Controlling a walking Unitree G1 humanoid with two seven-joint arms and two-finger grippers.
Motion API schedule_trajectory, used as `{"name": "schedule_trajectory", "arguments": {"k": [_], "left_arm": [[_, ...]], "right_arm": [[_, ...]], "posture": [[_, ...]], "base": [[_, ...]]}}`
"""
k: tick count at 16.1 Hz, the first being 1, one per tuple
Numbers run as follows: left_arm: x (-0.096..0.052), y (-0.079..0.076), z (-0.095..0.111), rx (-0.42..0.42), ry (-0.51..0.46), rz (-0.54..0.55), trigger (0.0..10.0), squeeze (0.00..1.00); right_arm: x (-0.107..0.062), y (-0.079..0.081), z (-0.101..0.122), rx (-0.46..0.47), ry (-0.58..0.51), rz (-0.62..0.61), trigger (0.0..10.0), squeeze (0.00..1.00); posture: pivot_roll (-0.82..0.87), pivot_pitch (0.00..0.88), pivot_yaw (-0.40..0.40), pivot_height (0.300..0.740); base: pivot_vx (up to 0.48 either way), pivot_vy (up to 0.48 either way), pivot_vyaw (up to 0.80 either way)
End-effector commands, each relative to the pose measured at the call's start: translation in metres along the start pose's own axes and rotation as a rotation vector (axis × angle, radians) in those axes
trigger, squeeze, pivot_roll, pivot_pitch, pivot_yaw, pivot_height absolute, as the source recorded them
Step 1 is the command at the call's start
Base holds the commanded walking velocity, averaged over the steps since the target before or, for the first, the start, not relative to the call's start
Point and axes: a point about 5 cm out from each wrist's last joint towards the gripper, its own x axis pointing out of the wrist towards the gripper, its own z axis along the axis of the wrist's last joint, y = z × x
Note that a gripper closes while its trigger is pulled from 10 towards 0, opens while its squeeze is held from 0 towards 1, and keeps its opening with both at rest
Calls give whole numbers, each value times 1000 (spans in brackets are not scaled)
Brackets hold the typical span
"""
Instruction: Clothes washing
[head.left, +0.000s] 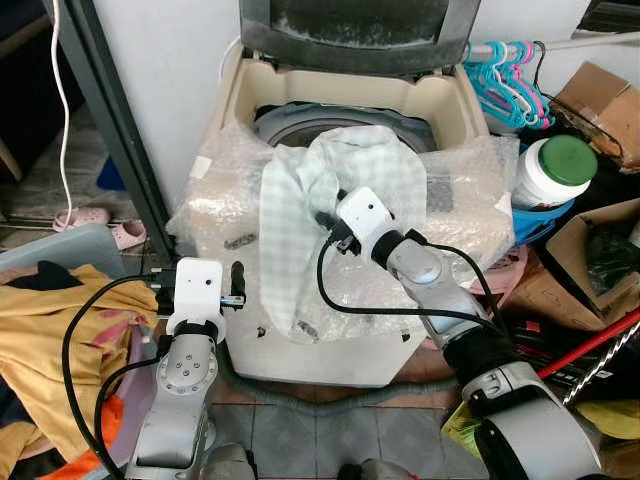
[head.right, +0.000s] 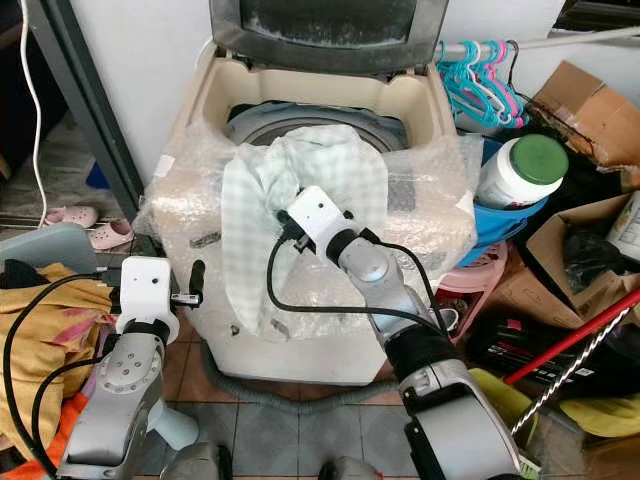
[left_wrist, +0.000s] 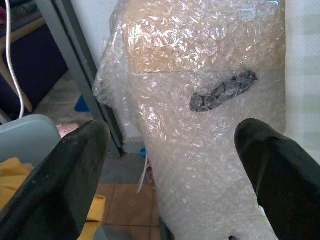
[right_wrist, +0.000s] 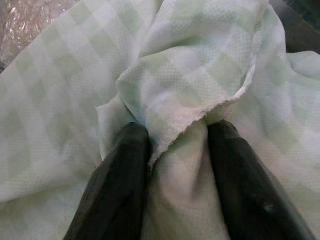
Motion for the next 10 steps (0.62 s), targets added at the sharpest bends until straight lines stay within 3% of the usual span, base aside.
{"name": "schedule_trajectory", "arguments": {"k": [1, 10], "left_arm": [[-1, -1, -1, 8, 5, 2, 10000, 0], [-1, -2, -3, 6, 12, 0, 10000, 0]], "right_arm": [[-6, -4, -21, 27, 107, -21, 0, 0], [-9, -42, -22, 97, 135, -88, 0, 0]], "posture": [[32, 28, -62, 740], [29, 34, -61, 740]], "base": [[0, 0, 0], [0, 0, 0]]}}
